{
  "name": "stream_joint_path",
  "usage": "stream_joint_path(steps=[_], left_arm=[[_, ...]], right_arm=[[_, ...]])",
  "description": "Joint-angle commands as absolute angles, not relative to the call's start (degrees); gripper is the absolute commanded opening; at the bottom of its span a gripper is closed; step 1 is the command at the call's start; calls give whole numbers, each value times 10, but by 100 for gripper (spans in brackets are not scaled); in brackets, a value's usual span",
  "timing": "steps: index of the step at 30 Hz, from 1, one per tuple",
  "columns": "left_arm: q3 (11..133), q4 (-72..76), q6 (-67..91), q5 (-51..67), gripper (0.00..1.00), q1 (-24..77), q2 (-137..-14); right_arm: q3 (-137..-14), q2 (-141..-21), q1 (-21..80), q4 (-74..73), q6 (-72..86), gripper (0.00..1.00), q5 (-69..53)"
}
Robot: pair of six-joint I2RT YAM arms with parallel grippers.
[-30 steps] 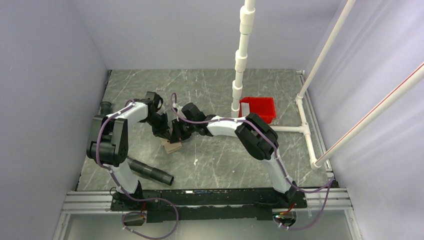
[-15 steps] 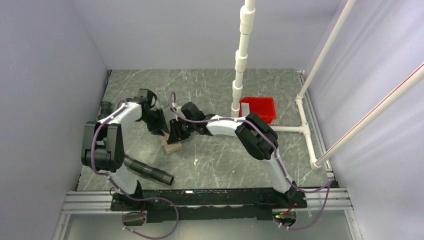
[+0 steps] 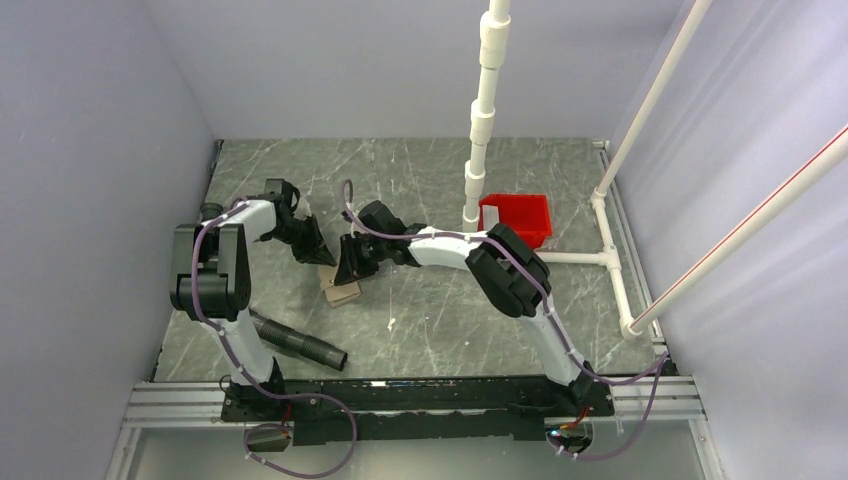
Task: Put the credit cards into the card holder
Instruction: Close the card holder at the center of the board.
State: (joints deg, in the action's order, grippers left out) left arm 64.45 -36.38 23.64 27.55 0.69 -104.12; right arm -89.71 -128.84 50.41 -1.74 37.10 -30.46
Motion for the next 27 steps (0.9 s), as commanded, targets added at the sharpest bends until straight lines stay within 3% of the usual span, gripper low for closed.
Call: stream_joint_path(steps=[1,27], left_arm=[[662,-365,217,287,3,8,-1059],[635,-361,211,270,0,9,-1065]], right_arm=[[-911,-1302,497,-4,409,22,-301],[-965,-1326,492,23,424,28,-340]])
